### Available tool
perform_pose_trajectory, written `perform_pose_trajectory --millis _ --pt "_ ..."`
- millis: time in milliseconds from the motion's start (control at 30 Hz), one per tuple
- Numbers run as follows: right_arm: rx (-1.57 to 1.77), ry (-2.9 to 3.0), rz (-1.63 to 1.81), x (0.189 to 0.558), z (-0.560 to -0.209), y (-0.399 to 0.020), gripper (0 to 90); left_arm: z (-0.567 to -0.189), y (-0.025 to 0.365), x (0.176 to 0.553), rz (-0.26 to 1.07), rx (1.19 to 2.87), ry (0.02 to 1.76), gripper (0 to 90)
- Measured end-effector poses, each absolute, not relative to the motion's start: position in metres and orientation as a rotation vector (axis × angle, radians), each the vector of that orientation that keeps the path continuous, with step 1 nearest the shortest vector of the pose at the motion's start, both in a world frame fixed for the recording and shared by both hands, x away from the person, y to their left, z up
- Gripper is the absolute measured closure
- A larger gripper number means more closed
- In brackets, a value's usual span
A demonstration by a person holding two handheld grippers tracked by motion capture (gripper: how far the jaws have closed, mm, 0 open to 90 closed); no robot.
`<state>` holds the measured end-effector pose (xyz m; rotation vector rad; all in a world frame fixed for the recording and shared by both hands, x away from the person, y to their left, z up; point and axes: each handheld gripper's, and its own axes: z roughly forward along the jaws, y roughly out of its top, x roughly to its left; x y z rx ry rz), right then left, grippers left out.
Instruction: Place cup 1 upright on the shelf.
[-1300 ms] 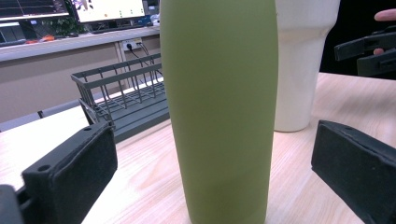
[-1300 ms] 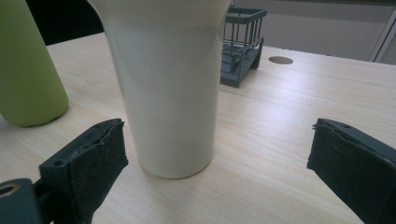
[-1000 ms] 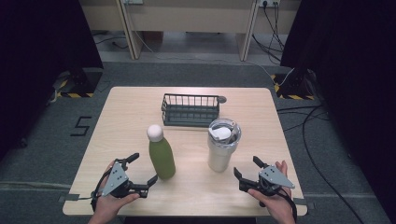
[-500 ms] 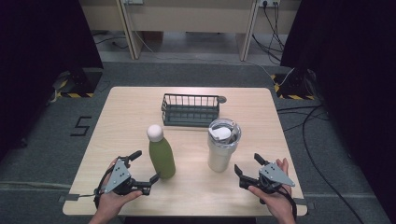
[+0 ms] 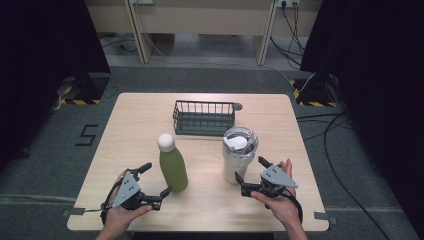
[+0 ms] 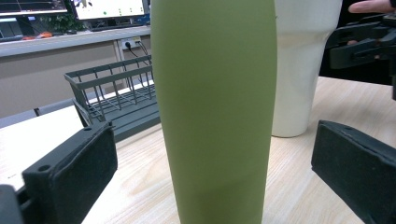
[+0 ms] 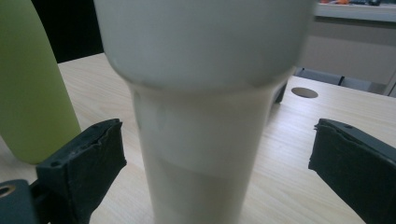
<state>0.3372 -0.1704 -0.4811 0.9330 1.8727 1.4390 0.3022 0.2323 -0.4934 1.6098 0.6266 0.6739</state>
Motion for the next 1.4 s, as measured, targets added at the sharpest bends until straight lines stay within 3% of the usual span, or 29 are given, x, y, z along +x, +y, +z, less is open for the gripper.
perform_pose_trajectory --millis 733,1400 --pt "0.946 1.867 1.450 0.373 -0.485 -0.137 8.4 -0.494 0.236 0.302 0.671 1.609 0.627 0.0" --pt "0.931 1.843 1.433 0.375 -0.487 -0.133 10.4 -0.497 0.241 0.301 0.663 1.612 0.626 0.0"
